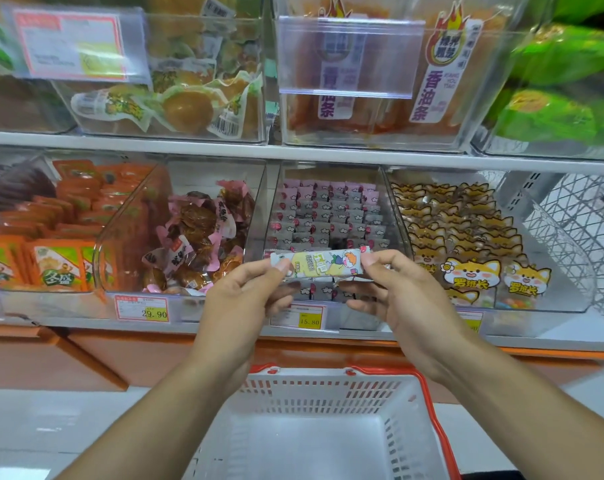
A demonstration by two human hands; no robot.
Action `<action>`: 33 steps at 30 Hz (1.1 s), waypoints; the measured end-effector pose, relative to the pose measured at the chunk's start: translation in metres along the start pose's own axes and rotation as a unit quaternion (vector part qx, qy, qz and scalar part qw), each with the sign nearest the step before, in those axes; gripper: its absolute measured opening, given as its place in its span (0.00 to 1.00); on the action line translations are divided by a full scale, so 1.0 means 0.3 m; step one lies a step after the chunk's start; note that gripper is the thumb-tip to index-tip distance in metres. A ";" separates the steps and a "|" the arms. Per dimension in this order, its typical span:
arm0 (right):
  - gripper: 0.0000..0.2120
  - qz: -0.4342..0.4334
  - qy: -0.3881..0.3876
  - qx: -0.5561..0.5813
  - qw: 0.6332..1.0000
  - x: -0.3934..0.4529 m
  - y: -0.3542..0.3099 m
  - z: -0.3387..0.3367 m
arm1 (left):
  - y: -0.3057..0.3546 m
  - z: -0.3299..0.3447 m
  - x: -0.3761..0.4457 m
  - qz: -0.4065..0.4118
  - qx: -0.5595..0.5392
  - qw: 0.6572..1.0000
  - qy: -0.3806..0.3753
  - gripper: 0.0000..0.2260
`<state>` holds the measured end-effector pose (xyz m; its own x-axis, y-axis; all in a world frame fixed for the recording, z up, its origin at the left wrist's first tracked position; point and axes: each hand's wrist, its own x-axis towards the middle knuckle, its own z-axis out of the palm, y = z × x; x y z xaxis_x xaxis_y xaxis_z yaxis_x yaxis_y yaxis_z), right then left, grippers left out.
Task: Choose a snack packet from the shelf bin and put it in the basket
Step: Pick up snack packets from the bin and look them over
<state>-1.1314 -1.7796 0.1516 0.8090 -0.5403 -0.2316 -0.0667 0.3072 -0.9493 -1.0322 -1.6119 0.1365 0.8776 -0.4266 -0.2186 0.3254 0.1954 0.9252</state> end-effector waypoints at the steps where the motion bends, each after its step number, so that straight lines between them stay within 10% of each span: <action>1: 0.05 -0.007 0.003 -0.002 1.000 -0.002 0.001 -0.004 | 0.001 0.001 0.001 -0.007 -0.015 1.000 -0.006 0.24; 12: 0.04 -0.014 0.022 0.031 0.999 0.015 0.012 -0.034 | 0.012 0.017 0.004 -0.004 -0.044 0.999 0.005 0.05; 18: 0.31 -0.196 -0.062 -0.340 0.918 -0.015 0.011 -0.062 | 0.015 0.006 0.010 -0.003 -0.047 0.999 0.020 0.05; 21: 0.27 -0.247 -0.038 -0.401 0.881 -0.028 0.036 -0.049 | 0.006 0.006 0.009 -0.013 -0.032 0.999 0.010 0.04; 33: 0.16 -0.135 -0.099 -0.251 0.953 0.005 0.025 -0.061 | 0.007 0.003 -0.006 0.076 0.130 0.985 -0.086 0.13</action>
<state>-1.1414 -1.7924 0.1401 0.9274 -0.3725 0.0340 -0.0703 -0.2627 -0.9623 -1.0335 -1.6115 0.1391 0.8299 -0.5568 -0.0357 0.0733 0.0454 0.9963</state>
